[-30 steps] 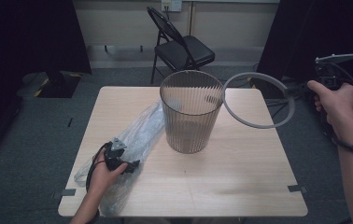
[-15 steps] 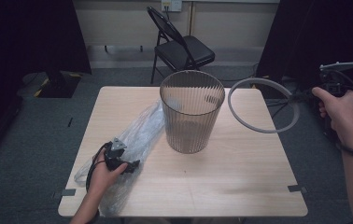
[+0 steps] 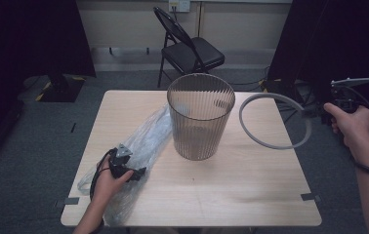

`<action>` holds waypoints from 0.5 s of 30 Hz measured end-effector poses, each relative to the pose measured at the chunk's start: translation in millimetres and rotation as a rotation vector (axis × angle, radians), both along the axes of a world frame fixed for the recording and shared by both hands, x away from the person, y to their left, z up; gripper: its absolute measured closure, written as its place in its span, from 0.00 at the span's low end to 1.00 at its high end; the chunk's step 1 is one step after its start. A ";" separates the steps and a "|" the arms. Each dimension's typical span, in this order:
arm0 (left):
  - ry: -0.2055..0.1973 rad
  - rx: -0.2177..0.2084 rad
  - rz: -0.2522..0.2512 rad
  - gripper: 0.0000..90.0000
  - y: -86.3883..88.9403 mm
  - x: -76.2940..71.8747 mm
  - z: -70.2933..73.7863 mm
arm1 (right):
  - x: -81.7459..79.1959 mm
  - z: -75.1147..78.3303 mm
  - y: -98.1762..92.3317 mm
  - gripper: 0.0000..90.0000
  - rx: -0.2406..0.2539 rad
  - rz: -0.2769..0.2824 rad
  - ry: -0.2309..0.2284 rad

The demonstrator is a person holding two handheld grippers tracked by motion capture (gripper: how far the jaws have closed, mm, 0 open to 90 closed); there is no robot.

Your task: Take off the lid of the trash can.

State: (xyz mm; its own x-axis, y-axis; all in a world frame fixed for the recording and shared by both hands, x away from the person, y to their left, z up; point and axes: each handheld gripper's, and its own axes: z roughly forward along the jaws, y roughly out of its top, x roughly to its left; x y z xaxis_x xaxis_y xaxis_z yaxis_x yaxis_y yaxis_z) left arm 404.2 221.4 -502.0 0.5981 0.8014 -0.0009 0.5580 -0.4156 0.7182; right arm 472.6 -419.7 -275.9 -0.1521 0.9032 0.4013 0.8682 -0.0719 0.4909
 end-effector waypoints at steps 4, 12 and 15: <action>0.000 0.000 0.000 0.03 0.0 0.0 0.0 | -0.7 -10.5 3.7 0.94 -0.010 0.010 0.014; 0.001 -0.003 0.002 0.03 -0.2 -0.1 -0.1 | -0.6 -28.4 8.0 0.94 -0.022 0.029 0.027; 0.001 -0.004 0.001 0.03 -0.2 -0.1 -0.2 | -1.3 -35.2 8.2 0.94 -0.019 0.027 0.028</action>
